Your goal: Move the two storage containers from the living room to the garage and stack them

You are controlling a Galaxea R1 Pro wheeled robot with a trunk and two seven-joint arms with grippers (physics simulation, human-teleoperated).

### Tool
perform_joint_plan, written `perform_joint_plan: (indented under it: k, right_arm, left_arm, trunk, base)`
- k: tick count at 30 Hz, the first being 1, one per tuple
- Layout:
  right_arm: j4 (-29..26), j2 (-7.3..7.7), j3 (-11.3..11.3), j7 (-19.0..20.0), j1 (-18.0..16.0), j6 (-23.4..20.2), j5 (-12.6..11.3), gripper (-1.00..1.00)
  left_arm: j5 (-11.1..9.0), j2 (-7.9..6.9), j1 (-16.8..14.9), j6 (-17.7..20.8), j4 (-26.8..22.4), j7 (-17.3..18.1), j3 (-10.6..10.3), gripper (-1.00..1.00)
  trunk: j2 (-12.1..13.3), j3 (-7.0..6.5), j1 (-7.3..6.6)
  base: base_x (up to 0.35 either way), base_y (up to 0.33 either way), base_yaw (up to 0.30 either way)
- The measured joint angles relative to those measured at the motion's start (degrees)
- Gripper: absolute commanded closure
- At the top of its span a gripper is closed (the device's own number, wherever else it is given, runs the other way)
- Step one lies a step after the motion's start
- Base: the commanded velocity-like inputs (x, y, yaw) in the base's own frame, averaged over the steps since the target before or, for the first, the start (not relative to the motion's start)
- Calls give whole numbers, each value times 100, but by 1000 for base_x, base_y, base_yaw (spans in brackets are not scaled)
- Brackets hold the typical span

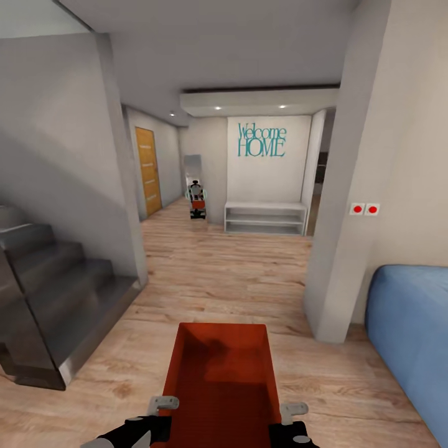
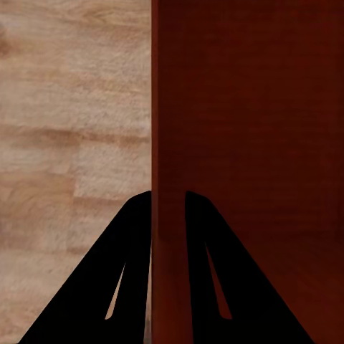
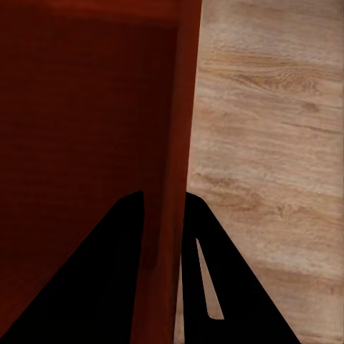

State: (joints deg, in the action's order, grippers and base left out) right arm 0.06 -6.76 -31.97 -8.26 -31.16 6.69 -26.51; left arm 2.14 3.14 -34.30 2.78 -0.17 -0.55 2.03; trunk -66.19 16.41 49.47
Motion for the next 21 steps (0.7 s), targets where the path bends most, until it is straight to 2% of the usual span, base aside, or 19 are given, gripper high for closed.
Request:
perform_joint_plan:
  k: [21]
  right_arm:
    - [1,0,-2,0,0,-1,-1,100]
  left_arm:
    - [0,0,1,1,-1,-1,1,100]
  trunk:
    - [0,0,0]
  base:
    - [324,0,0]
